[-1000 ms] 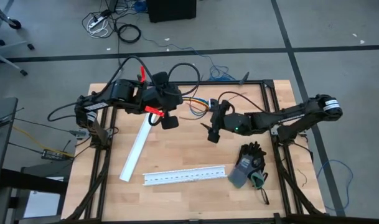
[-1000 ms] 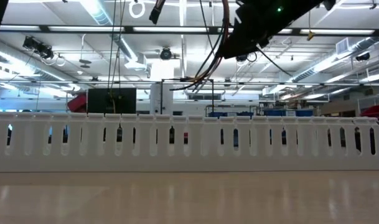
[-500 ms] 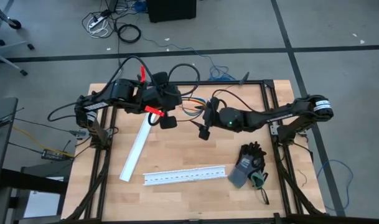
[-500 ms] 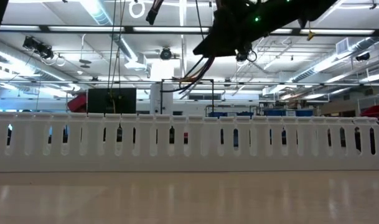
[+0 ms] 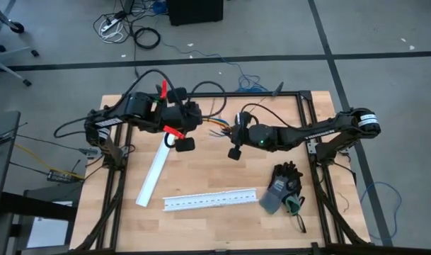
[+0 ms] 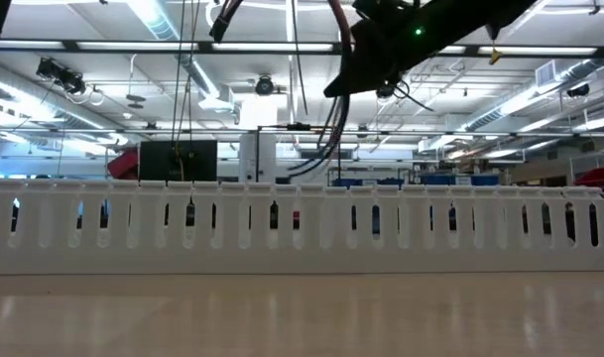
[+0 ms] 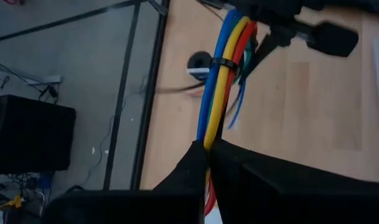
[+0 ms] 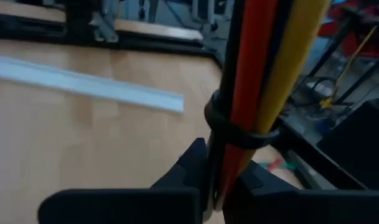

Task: Ziptie cables
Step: Put the cable wires in the white cable duct

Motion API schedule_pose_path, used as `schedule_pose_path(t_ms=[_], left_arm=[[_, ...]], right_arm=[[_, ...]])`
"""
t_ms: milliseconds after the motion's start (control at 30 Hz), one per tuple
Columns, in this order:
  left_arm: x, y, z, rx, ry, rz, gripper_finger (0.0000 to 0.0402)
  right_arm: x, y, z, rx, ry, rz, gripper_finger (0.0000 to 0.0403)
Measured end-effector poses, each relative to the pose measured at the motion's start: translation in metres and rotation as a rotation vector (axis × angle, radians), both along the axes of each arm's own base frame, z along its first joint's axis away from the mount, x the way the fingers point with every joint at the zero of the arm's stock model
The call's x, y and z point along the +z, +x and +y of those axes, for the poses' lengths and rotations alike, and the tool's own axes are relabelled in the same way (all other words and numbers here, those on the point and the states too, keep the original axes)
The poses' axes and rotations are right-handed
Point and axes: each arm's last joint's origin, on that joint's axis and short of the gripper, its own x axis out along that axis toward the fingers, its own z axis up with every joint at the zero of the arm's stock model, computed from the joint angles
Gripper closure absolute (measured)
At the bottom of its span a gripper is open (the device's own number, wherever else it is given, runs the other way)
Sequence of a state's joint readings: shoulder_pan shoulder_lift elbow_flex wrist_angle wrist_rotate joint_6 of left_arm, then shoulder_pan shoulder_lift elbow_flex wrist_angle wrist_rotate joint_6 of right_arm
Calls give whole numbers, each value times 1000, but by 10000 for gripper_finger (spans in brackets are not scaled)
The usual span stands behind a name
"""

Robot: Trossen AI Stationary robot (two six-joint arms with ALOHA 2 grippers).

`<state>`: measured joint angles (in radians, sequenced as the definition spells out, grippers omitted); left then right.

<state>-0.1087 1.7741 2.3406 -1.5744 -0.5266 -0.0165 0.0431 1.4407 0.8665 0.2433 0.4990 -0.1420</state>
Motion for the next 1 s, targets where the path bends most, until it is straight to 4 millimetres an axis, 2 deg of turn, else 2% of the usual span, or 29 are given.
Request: schedule_pose_path(t_ms=[133, 233, 433, 500, 567, 767, 833, 1000], left_arm=[[-10, 1, -14, -42, -21, 34, 401], [-22, 3, -30, -85, -55, 82, 401], [-75, 5, -72, -140, -65, 267, 401], [-94, 2, -88, -143, -65, 323, 401], [-112, -3, -103, -146, -64, 376, 401], [-158, -22, -144, -123, -104, 441, 401], [-168, -26, -156, -116, -157, 418, 401], [-185, -33, -176, -83, -251, 398, 401]], right_arm=[[6, -9, 14, 34, 37, 138, 390], [21, -12, 29, 85, 101, 281, 391], [53, -11, 64, 206, 267, 508, 391], [57, -5, 76, 234, 310, 565, 391], [50, 7, 88, 269, 344, 636, 391], [7, 49, 119, 328, 380, 871, 391], [2, 55, 128, 329, 363, 939, 391], [8, 67, 137, 328, 373, 1039, 391]])
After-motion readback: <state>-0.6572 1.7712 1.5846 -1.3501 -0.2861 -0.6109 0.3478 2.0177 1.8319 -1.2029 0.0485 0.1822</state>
